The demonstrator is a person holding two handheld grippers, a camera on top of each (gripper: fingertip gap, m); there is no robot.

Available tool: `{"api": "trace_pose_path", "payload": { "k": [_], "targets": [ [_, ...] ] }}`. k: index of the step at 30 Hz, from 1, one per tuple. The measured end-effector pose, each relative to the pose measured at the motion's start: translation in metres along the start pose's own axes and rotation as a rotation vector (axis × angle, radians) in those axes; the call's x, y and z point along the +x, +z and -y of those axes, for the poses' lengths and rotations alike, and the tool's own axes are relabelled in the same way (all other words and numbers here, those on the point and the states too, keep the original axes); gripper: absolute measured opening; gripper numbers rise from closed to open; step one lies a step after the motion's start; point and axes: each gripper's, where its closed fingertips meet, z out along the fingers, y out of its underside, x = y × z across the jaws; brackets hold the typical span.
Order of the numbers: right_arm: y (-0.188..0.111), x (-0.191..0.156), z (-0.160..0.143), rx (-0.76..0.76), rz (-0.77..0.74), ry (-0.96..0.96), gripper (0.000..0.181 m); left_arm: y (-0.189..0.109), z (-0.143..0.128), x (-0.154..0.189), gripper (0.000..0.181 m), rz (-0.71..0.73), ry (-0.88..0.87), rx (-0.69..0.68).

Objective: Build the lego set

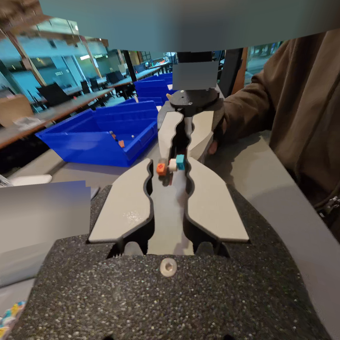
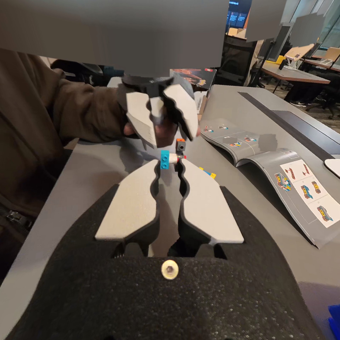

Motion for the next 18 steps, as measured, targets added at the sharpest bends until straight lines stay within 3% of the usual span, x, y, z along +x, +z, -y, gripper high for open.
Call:
{"api": "trace_pose_path", "payload": {
  "k": [8,15,18],
  "targets": [
    [0.005,0.001,-0.011,-0.109,-0.061,-0.085,0.018,0.010,-0.011,0.013,0.004,0.011,0.201,-0.100],
    [0.003,0.000,-0.011,-0.127,-0.083,-0.149,0.017,0.010,-0.010,0.016,0.002,-0.003,0.200,-0.089],
    [0.005,-0.012,-0.013,-0.136,-0.021,-0.153,0.017,0.011,-0.010,0.008,0.000,0.044,0.182,-0.095]
  ]
}}
